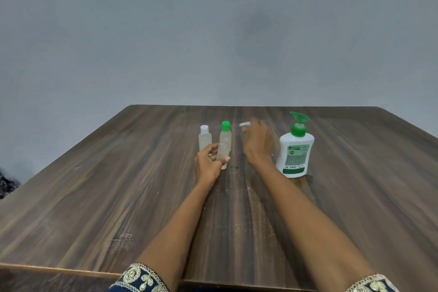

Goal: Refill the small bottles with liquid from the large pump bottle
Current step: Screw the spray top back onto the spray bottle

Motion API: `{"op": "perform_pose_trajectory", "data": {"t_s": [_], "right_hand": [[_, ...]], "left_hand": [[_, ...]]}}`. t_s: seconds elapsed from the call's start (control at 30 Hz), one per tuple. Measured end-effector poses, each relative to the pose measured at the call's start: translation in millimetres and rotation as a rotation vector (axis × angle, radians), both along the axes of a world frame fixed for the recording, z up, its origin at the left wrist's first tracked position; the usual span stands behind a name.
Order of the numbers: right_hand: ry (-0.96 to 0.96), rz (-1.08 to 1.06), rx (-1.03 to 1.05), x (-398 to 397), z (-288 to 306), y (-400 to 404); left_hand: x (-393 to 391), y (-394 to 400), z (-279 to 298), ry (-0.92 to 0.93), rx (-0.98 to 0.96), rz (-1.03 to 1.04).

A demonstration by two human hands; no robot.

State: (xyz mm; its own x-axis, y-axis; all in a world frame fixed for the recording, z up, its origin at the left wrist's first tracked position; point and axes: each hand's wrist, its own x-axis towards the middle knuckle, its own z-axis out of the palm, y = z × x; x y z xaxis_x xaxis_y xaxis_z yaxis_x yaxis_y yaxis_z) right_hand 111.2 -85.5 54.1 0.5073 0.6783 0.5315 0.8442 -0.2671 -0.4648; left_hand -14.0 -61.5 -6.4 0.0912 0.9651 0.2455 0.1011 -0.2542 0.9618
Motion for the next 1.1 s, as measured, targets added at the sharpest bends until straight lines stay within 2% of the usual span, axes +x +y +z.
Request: {"op": "perform_pose_trajectory", "data": {"t_s": [0.17, 0.27, 0.37, 0.57, 0.77, 1.1], "right_hand": [[0.253, 0.238, 0.715, -10.6, 37.2, -11.6], [0.436, 0.363, 0.88, -14.9, 46.8, -16.4], [0.543, 0.44, 0.829, -12.9, 39.8, -16.2], [0.512, 0.462, 0.662, -8.6, 14.3, -15.7], [0.547, 0.596, 0.4, -7.3, 1.4, -22.9], [0.531, 0.729, 0.24, 7.7, 9.1, -28.5]], "left_hand": [[5.5, -4.9, 0.9, 0.005, -0.006, -0.006], [8.2, -9.1, 4.8, -0.001, 0.011, -0.006], [8.4, -12.2, 9.2, 0.011, 0.025, -0.008], [9.7, -16.6, 15.0, 0.024, 0.074, -0.009], [12.4, -20.5, 22.8, 0.025, 0.116, -0.015], [9.8, -26.8, 22.5, 0.0, 0.157, -0.064]]}}
